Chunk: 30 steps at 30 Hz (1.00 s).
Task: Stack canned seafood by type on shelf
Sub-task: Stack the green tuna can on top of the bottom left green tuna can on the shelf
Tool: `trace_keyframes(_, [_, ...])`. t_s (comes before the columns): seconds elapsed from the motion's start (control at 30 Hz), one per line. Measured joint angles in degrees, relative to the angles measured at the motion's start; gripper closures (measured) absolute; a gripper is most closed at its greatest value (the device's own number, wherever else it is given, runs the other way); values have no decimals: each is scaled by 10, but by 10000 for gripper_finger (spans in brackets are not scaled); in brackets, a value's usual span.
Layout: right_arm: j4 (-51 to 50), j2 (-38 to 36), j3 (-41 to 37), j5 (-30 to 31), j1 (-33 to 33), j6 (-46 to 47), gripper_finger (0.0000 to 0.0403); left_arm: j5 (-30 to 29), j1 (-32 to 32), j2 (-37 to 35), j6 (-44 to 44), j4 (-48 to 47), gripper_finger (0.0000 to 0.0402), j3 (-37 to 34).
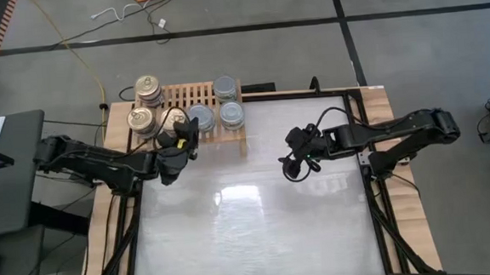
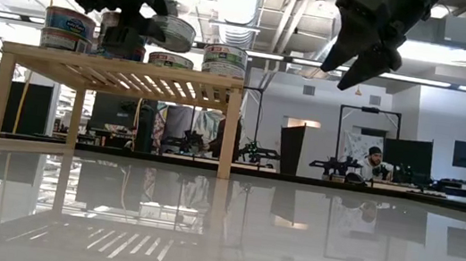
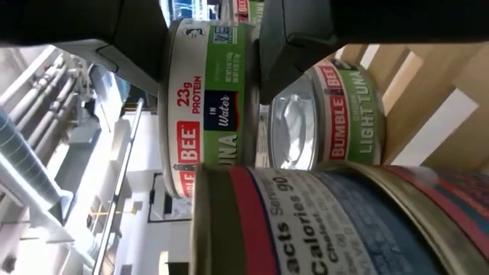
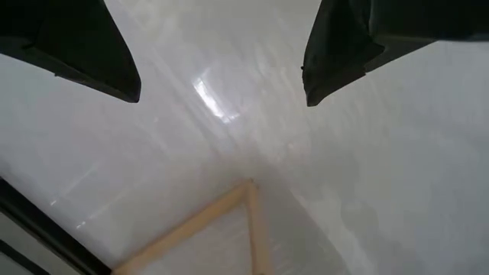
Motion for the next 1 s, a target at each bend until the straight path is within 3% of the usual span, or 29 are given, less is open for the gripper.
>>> trace_keyframes(1.0, [-11, 0, 0, -1, 0, -6, 19, 16, 36, 0, 65, -6, 243, 0])
